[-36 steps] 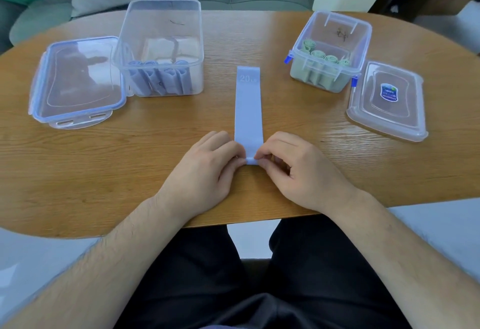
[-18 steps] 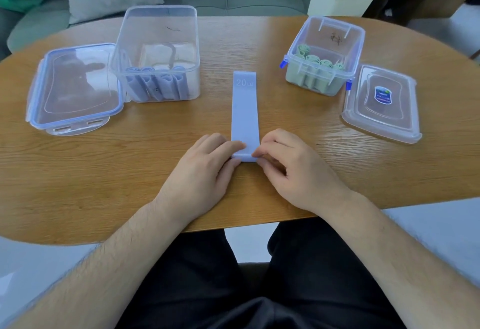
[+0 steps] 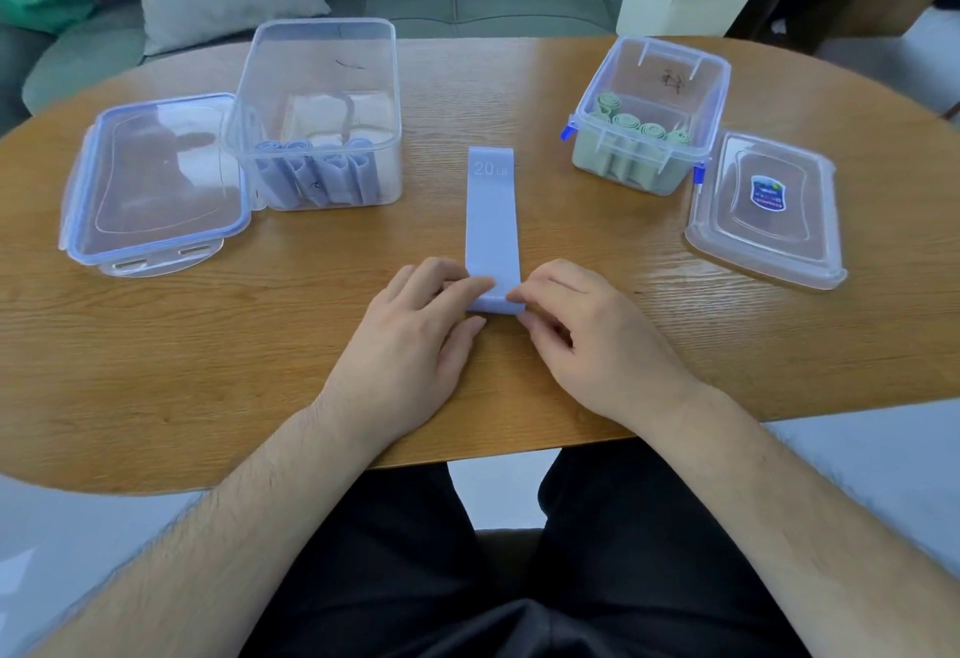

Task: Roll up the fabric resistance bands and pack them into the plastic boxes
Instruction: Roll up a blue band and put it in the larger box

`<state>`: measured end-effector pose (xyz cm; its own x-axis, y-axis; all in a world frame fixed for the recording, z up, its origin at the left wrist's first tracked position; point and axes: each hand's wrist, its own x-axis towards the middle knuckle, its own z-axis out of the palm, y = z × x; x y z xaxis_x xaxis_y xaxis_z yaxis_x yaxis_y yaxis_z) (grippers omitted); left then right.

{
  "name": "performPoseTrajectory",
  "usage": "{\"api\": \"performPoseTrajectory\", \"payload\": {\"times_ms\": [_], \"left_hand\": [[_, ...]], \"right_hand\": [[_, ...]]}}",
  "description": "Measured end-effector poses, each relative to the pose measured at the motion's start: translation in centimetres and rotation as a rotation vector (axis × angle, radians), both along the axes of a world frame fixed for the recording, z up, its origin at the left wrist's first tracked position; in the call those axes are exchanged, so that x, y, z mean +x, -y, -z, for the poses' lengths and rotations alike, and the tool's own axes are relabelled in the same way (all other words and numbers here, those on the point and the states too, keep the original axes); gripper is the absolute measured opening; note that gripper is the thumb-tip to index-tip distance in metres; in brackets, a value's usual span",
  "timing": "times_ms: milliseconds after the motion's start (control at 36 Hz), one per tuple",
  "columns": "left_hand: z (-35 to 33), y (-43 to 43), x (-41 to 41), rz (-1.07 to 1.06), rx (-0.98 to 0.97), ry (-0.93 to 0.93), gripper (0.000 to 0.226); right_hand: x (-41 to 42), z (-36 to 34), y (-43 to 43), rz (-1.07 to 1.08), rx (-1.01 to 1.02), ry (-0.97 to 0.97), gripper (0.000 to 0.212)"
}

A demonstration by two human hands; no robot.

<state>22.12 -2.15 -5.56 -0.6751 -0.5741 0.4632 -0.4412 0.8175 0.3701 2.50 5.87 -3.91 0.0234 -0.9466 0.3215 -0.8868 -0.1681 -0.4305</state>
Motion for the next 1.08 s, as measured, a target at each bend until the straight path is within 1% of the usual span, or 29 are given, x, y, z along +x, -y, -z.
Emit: {"api": "performPoseTrajectory", "payload": {"times_ms": [83,167,306,417,500,583,944,1083], "left_hand": [[0.1,0.2,0.0,0.013,0.014,-0.003,0.024],[0.3,0.6,-0.3,-0.020,0.061,-0.014,0.021],[0.1,0.9,-1.1,-0.033,0.133,-0.067,0.011],[-0.1,0.7,-0.9,-0.016,0.117,-0.070,0.009],[-0.4,0.3,-0.7,0.026,0.110,-0.055,0.008],[-0.6,0.2,-0.5,0.061,0.100,-0.035,0.007],[-0.8,0.1,-0.5,0.089,0.068,-0.008,0.010],[-1.0,-0.2,-0.5,0.055,0.070,-0.026,0.008]], "right_hand": [[-0.1,0.2,0.0,0.020,0.005,-0.016,0.026],[0.0,0.3,0.2,0.045,0.027,0.025,0.029],[0.3,0.5,0.6,0.077,0.003,0.131,0.022],[0.5,0.2,0.1,0.052,-0.013,0.132,0.019],[0.2,-0.1,-0.3,0.029,-0.016,0.127,0.011],[0.1,-0.3,-0.6,-0.001,-0.001,0.125,0.008],[-0.3,0.0,-0.8,-0.041,0.024,0.115,0.011],[-0.5,0.1,-0.7,-0.055,0.039,0.120,0.013]]}}
